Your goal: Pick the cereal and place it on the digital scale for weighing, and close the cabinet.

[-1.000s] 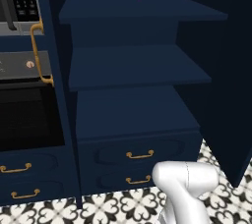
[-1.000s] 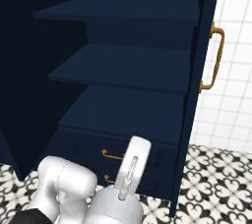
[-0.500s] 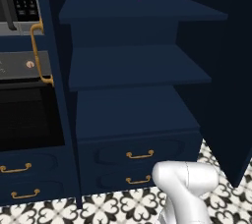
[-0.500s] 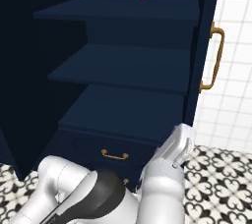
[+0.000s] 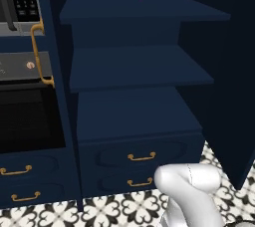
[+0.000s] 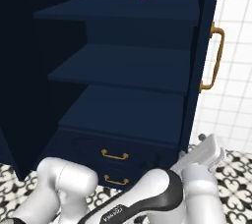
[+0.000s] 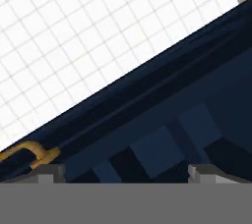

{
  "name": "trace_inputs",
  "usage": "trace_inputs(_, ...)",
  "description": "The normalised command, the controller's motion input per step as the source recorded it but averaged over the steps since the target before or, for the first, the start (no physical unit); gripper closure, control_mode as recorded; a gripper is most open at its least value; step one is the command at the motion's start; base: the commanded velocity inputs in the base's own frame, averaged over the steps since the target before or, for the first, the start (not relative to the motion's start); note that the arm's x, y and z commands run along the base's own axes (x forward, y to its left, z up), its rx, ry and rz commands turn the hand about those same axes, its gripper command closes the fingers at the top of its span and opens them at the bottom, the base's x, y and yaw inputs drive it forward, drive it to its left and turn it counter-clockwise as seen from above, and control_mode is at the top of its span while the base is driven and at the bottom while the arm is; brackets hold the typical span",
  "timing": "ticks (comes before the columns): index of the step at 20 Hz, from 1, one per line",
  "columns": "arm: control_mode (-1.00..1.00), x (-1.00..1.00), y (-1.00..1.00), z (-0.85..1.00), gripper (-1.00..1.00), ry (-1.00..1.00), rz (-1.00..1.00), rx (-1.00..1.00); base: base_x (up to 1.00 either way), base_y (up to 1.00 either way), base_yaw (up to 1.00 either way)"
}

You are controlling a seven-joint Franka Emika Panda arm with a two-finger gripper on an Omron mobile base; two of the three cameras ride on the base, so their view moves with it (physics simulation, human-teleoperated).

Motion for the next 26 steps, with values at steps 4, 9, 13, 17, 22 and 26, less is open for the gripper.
trace_inputs(4,-1.0,0.58,-0.18,-0.46,-1.0,-0.01,0.35,0.13,0.0,0.0,0.0)
trace_inputs(9,-1.0,0.68,-0.01,-0.35,-1.0,-0.03,0.34,0.13,0.0,0.0,0.0)
trace_inputs(13,-1.0,0.43,0.51,0.02,-1.0,-0.11,0.31,0.12,0.0,0.0,0.0)
trace_inputs(17,-1.0,0.03,0.84,0.01,-1.0,-0.01,0.41,0.25,0.0,0.0,0.0)
trace_inputs(22,-1.0,0.01,0.22,0.0,-1.0,0.0,0.37,0.28,0.0,0.0,0.0)
trace_inputs(26,-1.0,0.82,0.75,-0.08,-1.0,0.15,0.33,0.17,0.0,0.0,0.0)
